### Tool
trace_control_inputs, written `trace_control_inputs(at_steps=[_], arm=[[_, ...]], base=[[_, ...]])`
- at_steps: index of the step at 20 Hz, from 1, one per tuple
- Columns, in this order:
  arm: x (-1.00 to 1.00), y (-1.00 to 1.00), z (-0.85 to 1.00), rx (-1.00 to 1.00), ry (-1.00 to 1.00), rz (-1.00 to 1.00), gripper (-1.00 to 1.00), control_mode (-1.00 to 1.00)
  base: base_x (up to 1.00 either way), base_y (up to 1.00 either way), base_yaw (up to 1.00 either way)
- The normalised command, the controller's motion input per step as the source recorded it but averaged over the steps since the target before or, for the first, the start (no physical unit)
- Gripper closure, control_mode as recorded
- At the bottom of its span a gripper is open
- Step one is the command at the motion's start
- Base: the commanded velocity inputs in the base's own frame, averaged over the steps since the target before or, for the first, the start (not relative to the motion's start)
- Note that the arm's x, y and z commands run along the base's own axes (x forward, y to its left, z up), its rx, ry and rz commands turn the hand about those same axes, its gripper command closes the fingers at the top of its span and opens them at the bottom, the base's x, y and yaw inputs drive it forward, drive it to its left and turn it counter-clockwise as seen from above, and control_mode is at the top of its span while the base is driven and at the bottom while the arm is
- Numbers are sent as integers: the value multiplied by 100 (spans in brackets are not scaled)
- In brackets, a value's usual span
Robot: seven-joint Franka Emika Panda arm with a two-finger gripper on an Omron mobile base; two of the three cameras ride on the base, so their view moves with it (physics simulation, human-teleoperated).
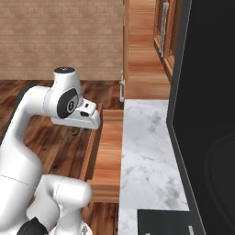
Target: Pick up the metallic utensils from the counter and place them in the open drawer. Make sure not to pick up any wooden utensils.
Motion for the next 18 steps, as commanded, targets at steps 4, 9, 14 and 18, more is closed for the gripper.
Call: trace_control_inputs(at_steps=[4,9,14,18], arm=[[0,0,0,0,0,0,100,100],[0,0,0,0,0,0,100,100],[0,0,0,0,0,0,100,-100],[27,0,-28,0,15,4,100,-100]], base=[[0,0,0],[0,0,0],[0,0,0],[0,0,0]])
